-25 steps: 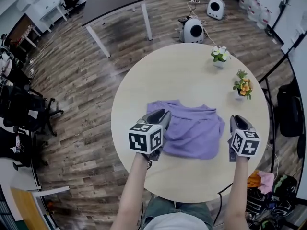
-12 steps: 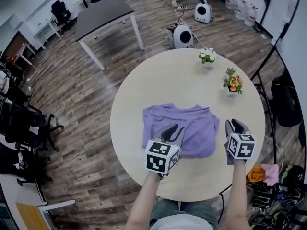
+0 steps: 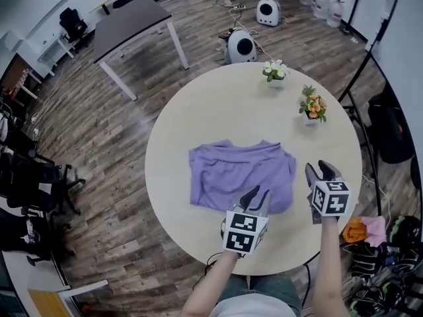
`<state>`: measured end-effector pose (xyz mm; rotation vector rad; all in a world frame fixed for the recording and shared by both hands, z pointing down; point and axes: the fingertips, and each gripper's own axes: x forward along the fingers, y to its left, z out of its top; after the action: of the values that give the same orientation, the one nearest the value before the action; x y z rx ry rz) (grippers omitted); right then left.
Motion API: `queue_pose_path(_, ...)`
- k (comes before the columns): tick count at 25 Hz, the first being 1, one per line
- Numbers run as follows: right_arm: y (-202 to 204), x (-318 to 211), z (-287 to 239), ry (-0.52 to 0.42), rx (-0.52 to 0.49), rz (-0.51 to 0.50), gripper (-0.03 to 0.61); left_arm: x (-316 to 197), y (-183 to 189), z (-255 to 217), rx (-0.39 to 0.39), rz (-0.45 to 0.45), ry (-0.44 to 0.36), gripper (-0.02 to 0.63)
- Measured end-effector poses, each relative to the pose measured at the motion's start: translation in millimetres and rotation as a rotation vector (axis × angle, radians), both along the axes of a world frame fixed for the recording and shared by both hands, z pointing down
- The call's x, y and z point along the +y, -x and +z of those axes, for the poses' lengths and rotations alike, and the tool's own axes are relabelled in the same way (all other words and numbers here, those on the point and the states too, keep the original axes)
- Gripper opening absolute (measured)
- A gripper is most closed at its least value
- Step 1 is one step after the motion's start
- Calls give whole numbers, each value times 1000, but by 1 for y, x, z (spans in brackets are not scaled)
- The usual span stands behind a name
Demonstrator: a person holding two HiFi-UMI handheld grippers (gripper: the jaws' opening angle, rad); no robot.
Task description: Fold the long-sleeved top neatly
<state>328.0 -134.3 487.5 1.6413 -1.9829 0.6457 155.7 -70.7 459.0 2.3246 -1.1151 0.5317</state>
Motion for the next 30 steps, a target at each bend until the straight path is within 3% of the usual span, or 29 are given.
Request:
queue_pose_path(9,6,-15,20,-6,-22,-78,244,23,-42,38,-63,119,45,232)
queue_pose_path(20,18,-38,60,60,-19,-169,247,47,-96,82,-130,280,101,233)
queue_pose_path(30,34,-55,92,122,-41,-253,253,48,-111,130,-222,292,181,248)
